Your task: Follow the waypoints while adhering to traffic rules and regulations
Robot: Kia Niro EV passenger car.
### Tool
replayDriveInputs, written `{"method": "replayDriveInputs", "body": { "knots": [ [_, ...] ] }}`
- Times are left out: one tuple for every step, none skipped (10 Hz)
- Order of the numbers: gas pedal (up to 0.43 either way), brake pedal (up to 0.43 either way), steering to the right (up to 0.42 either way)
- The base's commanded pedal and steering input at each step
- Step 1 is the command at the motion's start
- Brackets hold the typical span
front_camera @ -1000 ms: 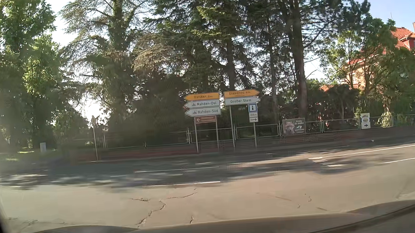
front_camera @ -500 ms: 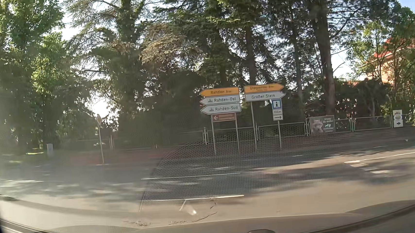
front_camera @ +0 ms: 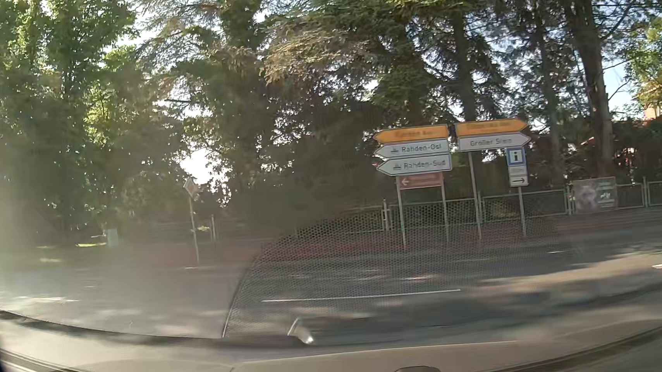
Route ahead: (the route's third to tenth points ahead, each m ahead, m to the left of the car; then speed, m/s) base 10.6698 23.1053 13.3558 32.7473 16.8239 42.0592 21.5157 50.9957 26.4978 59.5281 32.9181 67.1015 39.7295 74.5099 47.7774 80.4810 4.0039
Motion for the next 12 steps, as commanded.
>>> {"method": "replayDriveInputs", "body": {
  "knots": [
    [0.177,0.006,-0.352],
    [0.177,0.006,-0.377],
    [0.177,0.006,-0.414],
    [0.177,0.006,-0.435],
    [0.177,0.006,-0.444],
    [0.177,0.006,-0.448],
    [0.177,0.006,-0.445],
    [0.189,0.006,-0.436],
    [0.189,0.006,-0.426],
    [0.189,0.006,-0.417],
    [0.197,0.006,-0.404],
    [0.209,0.006,-0.380]
  ]
}}
